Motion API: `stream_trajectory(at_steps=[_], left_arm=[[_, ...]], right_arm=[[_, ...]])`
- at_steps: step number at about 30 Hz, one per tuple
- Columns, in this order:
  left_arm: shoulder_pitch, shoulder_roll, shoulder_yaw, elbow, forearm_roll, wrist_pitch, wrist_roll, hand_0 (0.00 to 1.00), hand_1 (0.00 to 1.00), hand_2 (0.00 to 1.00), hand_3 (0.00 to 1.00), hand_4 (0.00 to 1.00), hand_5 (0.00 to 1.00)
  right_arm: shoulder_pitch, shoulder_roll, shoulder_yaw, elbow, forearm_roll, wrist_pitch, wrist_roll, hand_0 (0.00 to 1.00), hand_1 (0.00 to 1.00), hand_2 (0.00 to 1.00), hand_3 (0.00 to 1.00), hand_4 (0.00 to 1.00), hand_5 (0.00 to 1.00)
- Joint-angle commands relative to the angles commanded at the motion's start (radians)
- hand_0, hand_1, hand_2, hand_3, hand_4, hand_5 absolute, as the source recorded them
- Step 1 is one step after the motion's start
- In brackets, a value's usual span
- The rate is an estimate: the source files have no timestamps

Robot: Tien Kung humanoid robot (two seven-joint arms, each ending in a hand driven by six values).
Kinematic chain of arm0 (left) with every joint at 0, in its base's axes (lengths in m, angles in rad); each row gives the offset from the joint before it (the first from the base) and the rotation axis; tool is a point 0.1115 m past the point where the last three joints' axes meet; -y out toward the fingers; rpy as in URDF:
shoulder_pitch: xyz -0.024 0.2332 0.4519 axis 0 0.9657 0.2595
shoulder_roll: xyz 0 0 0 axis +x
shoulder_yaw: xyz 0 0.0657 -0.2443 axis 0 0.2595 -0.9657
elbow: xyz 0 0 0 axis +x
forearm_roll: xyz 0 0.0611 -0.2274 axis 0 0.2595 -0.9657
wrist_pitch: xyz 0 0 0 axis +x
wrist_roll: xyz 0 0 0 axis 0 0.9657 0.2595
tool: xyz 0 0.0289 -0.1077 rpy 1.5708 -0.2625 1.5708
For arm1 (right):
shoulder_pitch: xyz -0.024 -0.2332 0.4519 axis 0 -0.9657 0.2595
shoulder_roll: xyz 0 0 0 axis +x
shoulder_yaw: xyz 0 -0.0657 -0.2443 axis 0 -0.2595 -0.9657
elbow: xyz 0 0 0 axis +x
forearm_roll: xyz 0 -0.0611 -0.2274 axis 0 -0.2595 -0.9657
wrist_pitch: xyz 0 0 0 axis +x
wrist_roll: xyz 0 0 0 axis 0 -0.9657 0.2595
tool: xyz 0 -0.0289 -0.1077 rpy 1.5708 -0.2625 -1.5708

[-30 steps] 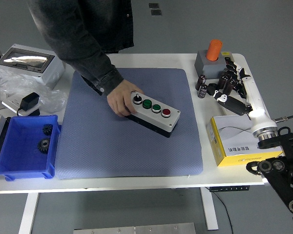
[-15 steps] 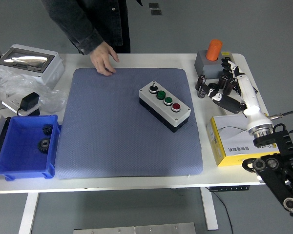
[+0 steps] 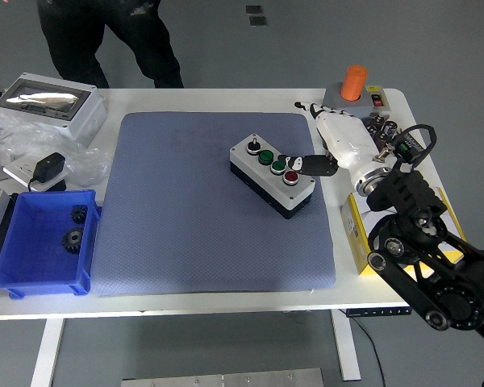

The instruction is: Pick up the button,place it on the desk,press the button,press the button

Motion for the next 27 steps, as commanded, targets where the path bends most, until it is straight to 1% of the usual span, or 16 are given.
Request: stream_trajectory(at_steps=[3,4,6,9,13,16,20,21,22,27], left_arm=[[0.002,0.002,0.002,0.000,-0.003,0.001,0.002,0.688,0.670,0.663,0.782,0.735,0.628],[0.003,0.002,0.004,0.000,-0.006,0.001,0.003,0.687,0.670,0.663,0.782,0.736,0.630],[0.005,0.002,0.005,0.000,-0.008,0.001,0.004,0.687,0.670,0.663,0.782,0.736,0.630],[0.005,0.004,0.007,0.000,-0.011,0.001,0.004,0.687,0.670,0.663,0.782,0.736,0.630],[0.005,0.006,0.004,0.000,-0.008,0.001,0.004,0.687,0.669,0.664,0.781,0.737,0.631],[0.004,0.005,0.004,0.000,-0.007,0.000,0.004,0.687,0.670,0.664,0.781,0.736,0.630],[0.002,0.003,0.006,0.000,-0.007,-0.001,0.003,0.687,0.670,0.664,0.781,0.736,0.630],[0.001,0.004,0.006,0.000,-0.007,-0.001,0.002,0.687,0.670,0.664,0.781,0.736,0.630],[0.001,0.004,0.006,0.000,-0.007,-0.001,0.002,0.687,0.669,0.664,0.780,0.737,0.629],[-0.001,0.006,0.002,0.000,-0.004,-0.003,-0.001,0.687,0.669,0.664,0.780,0.737,0.629]], right_arm=[[0.032,0.029,-0.021,-0.019,-0.051,0.027,-0.071,0.870,0.877,0.946,0.998,0.998,0.616],[0.040,0.041,-0.026,-0.031,-0.058,0.033,-0.093,0.892,0.903,0.974,0.998,0.998,0.605],[0.052,0.064,-0.029,-0.060,-0.064,0.049,-0.127,0.892,0.903,0.974,0.998,0.998,0.605],[0.063,0.097,-0.027,-0.115,-0.052,0.089,-0.163,0.892,0.903,0.974,0.998,0.998,0.605],[0.071,0.117,-0.041,-0.136,-0.018,0.117,-0.178,0.896,0.912,0.976,0.998,0.998,0.605],[0.075,0.125,-0.056,-0.136,0.033,0.105,-0.163,0.888,0.911,0.989,0.998,0.998,0.611],[0.083,0.133,-0.075,-0.152,0.106,0.058,-0.134,0.888,0.911,0.989,0.998,0.998,0.611],[0.088,0.135,-0.081,-0.162,0.119,0.048,-0.129,0.888,0.911,0.989,0.998,0.998,0.611],[0.092,0.138,-0.086,-0.172,0.130,0.040,-0.126,0.858,0.906,0.989,0.998,0.998,0.629],[0.122,0.151,-0.111,-0.238,0.160,0.020,-0.121,0.858,0.906,0.989,0.998,0.998,0.629]])
